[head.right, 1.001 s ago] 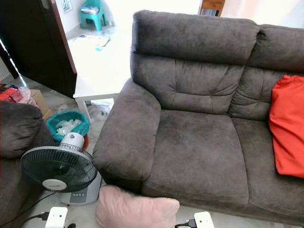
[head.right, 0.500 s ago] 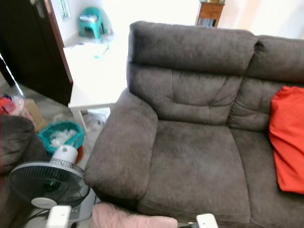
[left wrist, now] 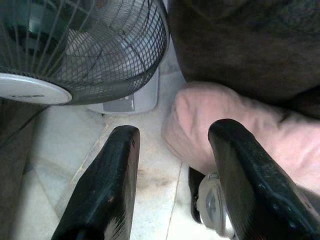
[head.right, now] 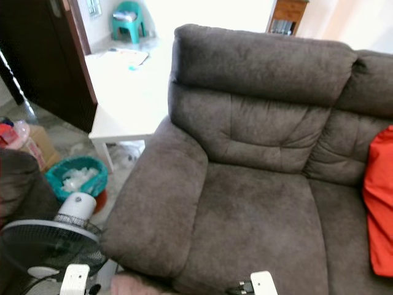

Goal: Move the pillow to the sofa from floor

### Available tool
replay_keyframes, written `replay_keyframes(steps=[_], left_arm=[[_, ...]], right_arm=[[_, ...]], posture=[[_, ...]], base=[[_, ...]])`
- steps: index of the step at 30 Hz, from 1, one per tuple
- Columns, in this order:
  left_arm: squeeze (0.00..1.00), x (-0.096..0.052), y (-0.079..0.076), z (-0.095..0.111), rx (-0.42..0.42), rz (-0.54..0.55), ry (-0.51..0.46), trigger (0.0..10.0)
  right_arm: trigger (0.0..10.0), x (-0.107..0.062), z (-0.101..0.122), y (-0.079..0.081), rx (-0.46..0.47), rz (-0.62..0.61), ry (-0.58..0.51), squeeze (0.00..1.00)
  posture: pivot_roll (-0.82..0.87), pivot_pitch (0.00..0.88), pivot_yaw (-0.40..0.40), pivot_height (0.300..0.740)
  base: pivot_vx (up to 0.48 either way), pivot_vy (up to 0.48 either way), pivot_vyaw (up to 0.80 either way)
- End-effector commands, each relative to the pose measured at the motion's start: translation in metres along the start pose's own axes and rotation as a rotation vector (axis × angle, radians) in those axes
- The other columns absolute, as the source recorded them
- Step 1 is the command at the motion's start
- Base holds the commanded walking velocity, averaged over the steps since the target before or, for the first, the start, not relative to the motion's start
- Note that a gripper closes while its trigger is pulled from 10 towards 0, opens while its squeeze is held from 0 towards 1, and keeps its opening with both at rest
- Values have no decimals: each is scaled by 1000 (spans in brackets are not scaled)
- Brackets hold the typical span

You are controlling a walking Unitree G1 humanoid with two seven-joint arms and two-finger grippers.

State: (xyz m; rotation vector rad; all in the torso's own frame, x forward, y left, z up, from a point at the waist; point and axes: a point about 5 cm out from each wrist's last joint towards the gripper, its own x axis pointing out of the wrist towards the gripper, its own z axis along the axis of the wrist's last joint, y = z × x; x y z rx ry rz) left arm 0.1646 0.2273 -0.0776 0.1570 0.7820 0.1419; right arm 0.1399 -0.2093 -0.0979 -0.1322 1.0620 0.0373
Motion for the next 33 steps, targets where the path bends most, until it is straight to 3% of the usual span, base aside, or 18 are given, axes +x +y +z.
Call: replay_keyframes(steps=[1,12,17,22,24,25,28,29,31,33], left_arm=[[0,-2,3,-2,-5,20,-6,10000],[0,-4,5,3,8,59,-95,10000],[0,-8,5,13,20,92,-228,10000],[0,-8,5,20,52,106,-287,10000],[0,-12,5,75,35,131,-585,10000],[0,-25,6,108,30,148,-753,10000],[0,-40,7,126,37,157,-847,10000],[0,-46,6,137,58,156,-902,10000],[0,-49,5,145,72,152,-932,10000],[0,-51,3,159,90,140,-978,10000]], right_arm=[[10000,0,0,-1,13,-3,-3,0],[10000,-1,0,-2,23,-10,-19,0],[10000,-3,10,-5,134,-59,-169,0],[10000,-4,12,-6,171,-73,-214,0],[10000,-4,13,-7,181,-76,-229,0],[10000,-5,14,-7,177,-78,-239,0],[10000,-5,16,-7,189,-76,-265,0],[10000,-14,71,-16,167,-72,-575,0],[10000,-23,97,-18,152,-66,-726,0],[10000,-24,108,-17,160,-61,-767,0]], posture=[[177,12,-83,740],[180,12,-82,740],[175,19,-92,740],[163,11,-94,740],[166,8,-96,740],[166,8,-96,740],[171,7,-97,740],[170,4,-96,740],[172,4,-96,740],[179,0,-95,740]], base=[[0,0,0],[0,0,0],[0,0,0],[0,0,0],[0,0,0],[0,0,0],[0,0,0],[0,0,0],[0,0,0],[0,0,0]])
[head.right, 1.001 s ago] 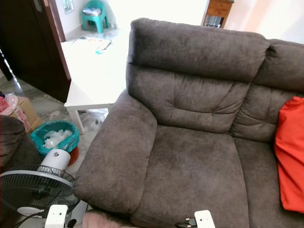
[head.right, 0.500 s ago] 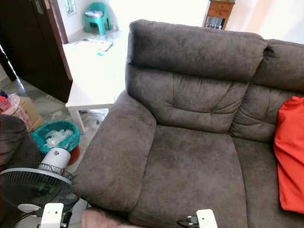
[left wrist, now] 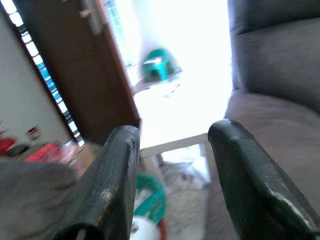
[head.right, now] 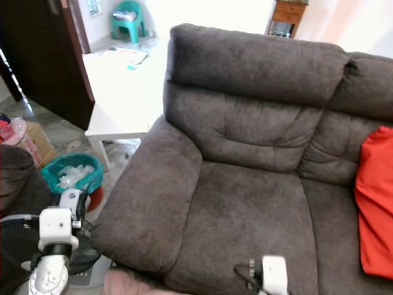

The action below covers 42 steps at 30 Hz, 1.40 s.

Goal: Move the pillow to the sofa from floor

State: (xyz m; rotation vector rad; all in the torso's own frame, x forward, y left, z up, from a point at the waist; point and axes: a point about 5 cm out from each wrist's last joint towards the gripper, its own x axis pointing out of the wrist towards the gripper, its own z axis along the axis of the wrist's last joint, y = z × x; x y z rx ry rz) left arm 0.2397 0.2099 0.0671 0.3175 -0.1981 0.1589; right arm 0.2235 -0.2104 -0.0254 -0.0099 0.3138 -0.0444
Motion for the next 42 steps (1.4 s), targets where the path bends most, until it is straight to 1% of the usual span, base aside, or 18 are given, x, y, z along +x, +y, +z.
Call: replay_keyframes(steps=[1,3,5,7,9,10,11,14,16,18,21,30,34,35,42], left_arm=[[0,8,-4,9,22,-32,-32,10000],[0,13,-6,15,31,-46,-57,10000],[0,20,-8,33,33,-51,-90,10000],[0,20,-8,38,28,-48,-87,10000],[0,18,-10,41,26,-51,-81,10000],[0,18,-10,41,26,-51,-81,10000],[0,15,-11,41,22,-50,-74,10000],[0,11,-12,41,17,-54,-53,10000],[0,10,-11,40,18,-54,-40,10000],[0,13,-10,38,2,-40,-17,10000],[0,14,-10,38,1,-40,-13,10000],[0,13,-11,37,-9,-35,8,10000],[0,13,-12,36,-11,-38,14,10000],[0,13,-13,35,-11,-40,17,10000],[0,15,-12,34,-8,-39,25,10000]], right_arm=[[10000,4,9,1,20,-6,-54,0],[10000,9,17,2,26,-7,-86,0],[10000,19,40,3,57,-16,-194,0],[10000,22,49,5,56,-6,-231,0],[10000,20,60,7,44,9,-282,0],[10000,20,60,7,44,9,-282,0],[10000,16,64,7,40,8,-308,0],[10000,6,65,5,42,9,-338,0],[10000,4,64,3,40,4,-335,0],[10000,2,62,0,48,-15,-313,0],[10000,1,63,-1,50,-17,-307,0],[10000,7,74,4,42,-2,-291,0],[10000,8,77,5,39,-4,-285,0],[10000,8,77,5,38,-5,-281,0],[10000,7,78,6,40,-4,-271,0]], posture=[[181,0,-94,740],[181,0,-94,740],[181,0,-90,740],[179,0,-90,740],[179,0,-92,740],[179,0,-92,740],[177,0,-92,740],[163,0,-89,740],[162,0,-89,740],[160,0,-91,740],[162,0,-93,740],[168,0,-101,740],[166,0,-101,715],[166,0,-101,700],[164,0,-102,660]], base=[[0,0,0],[0,0,0],[0,0,0],[0,0,0],[0,0,0],[0,0,0],[0,0,0],[0,0,0],[0,0,0],[0,0,0],[0,0,0],[0,0,0],[0,0,0],[0,0,0],[0,0,0]])
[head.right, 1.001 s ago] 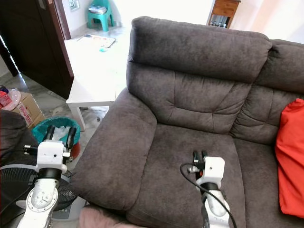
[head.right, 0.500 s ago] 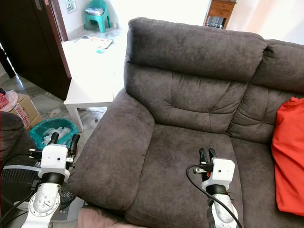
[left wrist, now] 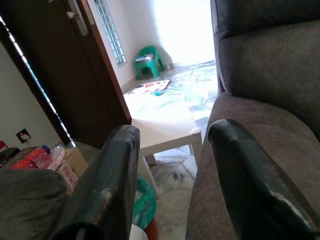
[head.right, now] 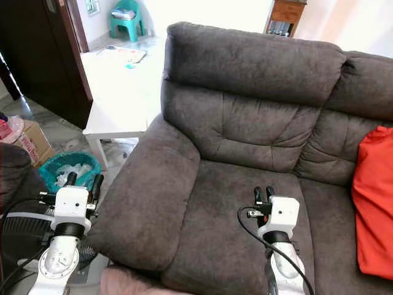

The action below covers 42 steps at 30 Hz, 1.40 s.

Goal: Move the pillow to the sofa from floor

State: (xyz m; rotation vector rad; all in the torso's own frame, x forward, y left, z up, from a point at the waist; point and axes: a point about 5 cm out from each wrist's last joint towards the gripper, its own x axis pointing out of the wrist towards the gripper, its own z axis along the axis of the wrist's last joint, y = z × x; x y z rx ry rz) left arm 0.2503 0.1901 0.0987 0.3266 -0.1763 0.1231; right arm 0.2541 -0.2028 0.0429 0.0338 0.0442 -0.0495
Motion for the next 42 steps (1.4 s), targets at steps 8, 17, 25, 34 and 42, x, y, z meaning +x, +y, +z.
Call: replay_keyframes(steps=[8,17,25,34,42], left_arm=[[0,2,-1,-2,-15,0,16,10000],[0,1,-2,-3,-15,7,23,10000],[0,1,-1,-4,-13,17,30,10000],[0,-3,-3,-16,-24,-2,91,10000],[0,-15,-11,-47,-83,-108,261,10000]], right_arm=[[10000,2,5,1,-10,1,3,0],[10000,2,3,4,-23,17,12,0],[10000,0,-3,4,-24,25,44,0],[10000,0,-9,4,-22,33,73,0],[10000,-1,-20,3,-30,36,122,0]], posture=[[167,0,-102,610],[171,0,-105,610],[175,0,-110,610],[173,1,-110,610],[175,3,-111,610]], base=[[0,0,0],[0,0,0],[0,0,0],[0,0,0],[0,0,0]])
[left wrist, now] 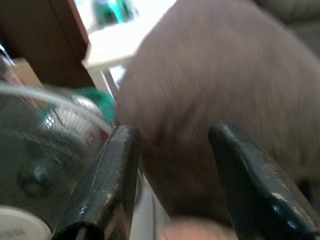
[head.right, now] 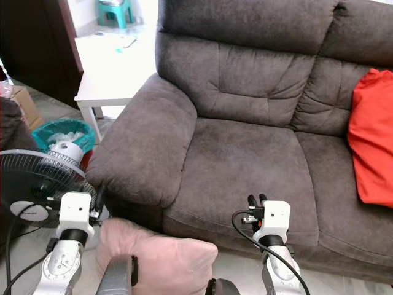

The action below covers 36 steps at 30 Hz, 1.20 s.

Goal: Move the pillow to the sofa from floor

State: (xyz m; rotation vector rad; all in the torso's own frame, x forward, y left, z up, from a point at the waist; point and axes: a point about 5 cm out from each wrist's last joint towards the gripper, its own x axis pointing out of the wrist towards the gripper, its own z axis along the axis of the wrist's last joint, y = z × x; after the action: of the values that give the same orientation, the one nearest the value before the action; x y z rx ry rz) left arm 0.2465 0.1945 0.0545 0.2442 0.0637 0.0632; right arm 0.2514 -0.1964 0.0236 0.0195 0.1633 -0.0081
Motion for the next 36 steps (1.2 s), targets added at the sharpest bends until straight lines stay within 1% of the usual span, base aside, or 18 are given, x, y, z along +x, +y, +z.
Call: replay_keyframes(steps=[1,3,5,10,13,17,20,31,36], left_arm=[[0,-2,-2,-10,-9,-19,48,10000],[0,-6,0,-25,-1,-16,115,10000],[0,-7,0,-31,-27,-10,152,10000],[0,-7,0,-44,-24,-5,206,10000],[0,-3,1,-42,-23,19,184,10000],[0,0,-2,-36,-38,33,142,10000],[0,1,-4,-35,-37,28,140,10000],[0,-1,-6,-38,-31,6,142,10000],[0,0,-9,-37,-25,-19,133,10000]], right_arm=[[10000,1,0,-3,-10,-4,3,0],[10000,1,0,-4,-9,-3,3,0],[10000,1,1,-4,-10,-2,2,0],[10000,5,2,-7,-16,4,3,0],[10000,7,3,-6,-19,11,-1,0],[10000,10,4,-5,-18,15,-3,0],[10000,10,4,-3,-16,20,-3,0],[10000,11,3,0,-13,23,-4,0],[10000,12,2,1,-12,26,-1,0]], posture=[[170,7,-113,610],[170,7,-114,610],[167,10,-117,610],[160,12,-127,610],[157,13,-130,610],[161,13,-133,610],[160,13,-133,610],[158,12,-123,610],[158,11,-123,610]], base=[[0,0,0],[0,0,0],[0,0,0],[0,0,0],[0,0,0],[0,0,0],[0,270,0],[0,470,0],[0,55,0]])
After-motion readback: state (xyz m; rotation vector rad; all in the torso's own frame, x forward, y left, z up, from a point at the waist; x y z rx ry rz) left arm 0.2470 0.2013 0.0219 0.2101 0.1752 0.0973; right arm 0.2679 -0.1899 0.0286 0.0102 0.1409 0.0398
